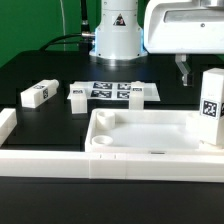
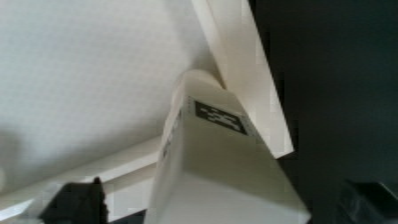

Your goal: Assemble desk

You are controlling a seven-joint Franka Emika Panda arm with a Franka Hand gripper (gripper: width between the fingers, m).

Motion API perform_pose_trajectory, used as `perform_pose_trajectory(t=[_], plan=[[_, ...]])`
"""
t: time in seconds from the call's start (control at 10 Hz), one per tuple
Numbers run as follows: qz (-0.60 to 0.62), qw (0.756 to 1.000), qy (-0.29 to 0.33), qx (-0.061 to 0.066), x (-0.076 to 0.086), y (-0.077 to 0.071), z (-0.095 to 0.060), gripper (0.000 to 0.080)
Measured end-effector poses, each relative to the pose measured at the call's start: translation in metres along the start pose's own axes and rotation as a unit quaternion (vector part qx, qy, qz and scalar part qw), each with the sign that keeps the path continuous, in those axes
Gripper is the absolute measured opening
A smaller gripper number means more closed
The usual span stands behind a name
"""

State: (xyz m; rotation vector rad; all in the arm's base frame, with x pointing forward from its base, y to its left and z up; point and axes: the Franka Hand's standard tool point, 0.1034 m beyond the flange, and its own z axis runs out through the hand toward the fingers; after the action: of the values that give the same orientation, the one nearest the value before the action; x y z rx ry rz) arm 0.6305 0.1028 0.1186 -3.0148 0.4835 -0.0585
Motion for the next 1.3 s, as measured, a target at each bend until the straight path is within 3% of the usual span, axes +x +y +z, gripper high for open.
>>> perform_pose_trajectory(t=[0.1, 0.2, 0.8, 1.2, 1.3], plan=[[-0.035, 0.999, 0.001, -0.001, -0.0002, -0.0006, 0.0, 0.0649], [-0.076, 0.997, 0.004, -0.011, -0.0021, -0.0043, 0.0002, 0.0649], [-0.286, 0.958, 0.004, -0.017, -0.0034, -0.0074, 0.0006, 0.0649], [-0.43, 0.903, 0.001, -0.022, -0.002, -0.0046, 0.0006, 0.0649], [-0.438, 0.899, 0.001, -0.022, -0.0017, -0.0039, 0.0006, 0.0526]])
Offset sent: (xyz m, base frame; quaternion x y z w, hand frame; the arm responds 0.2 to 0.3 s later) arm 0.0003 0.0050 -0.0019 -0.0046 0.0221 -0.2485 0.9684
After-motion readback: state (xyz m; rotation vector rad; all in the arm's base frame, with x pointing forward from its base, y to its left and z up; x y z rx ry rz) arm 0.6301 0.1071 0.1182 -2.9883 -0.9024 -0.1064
